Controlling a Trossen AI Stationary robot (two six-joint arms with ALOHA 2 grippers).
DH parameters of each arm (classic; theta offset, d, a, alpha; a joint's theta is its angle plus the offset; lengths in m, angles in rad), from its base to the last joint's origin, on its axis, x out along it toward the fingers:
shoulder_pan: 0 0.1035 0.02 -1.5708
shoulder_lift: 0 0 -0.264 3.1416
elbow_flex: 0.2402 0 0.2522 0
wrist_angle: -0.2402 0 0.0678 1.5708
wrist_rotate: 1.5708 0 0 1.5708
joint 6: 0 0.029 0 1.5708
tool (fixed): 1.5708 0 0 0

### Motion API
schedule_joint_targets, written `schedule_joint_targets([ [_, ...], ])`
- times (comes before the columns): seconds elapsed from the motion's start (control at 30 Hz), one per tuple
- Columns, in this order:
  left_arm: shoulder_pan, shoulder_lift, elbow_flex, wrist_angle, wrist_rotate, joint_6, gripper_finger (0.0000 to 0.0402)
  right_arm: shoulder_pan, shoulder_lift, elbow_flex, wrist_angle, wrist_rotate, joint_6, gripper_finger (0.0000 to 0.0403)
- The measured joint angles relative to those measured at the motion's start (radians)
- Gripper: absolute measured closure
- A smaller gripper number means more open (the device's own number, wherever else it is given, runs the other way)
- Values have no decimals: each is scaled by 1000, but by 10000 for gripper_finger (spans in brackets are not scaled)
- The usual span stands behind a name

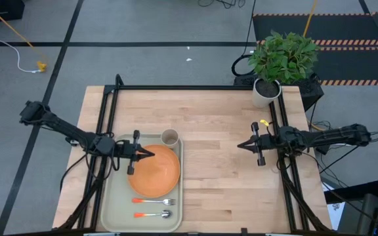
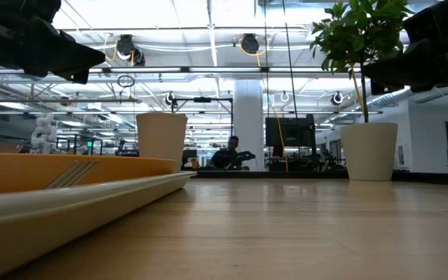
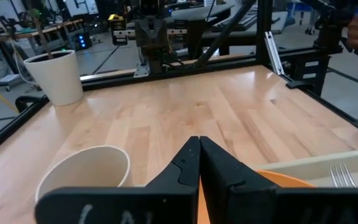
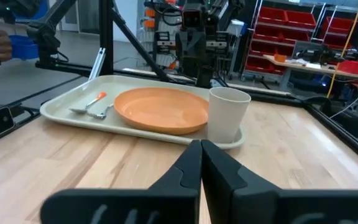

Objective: Pick and place plate/cup/fork/spoon on tray
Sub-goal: Return to Home Position

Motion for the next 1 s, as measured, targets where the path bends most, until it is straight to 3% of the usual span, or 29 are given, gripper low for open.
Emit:
schedule_joint_targets([
  [0.2, 22, 0, -22, 16, 31, 14, 398, 0, -33, 0, -76, -2, 8, 403],
  [0.37, 54, 0, -116, 179, 82, 2, 392, 0, -58, 0, -97, -3, 11, 403],
  [0.53, 91, 0, -119, 181, 143, -2, 397, 0, -85, 0, -131, -3, 8, 403],
  [1.0, 137, -45, -119, 149, 183, 3, 395, 0, -260, 0, -247, 21, 10, 403],
])
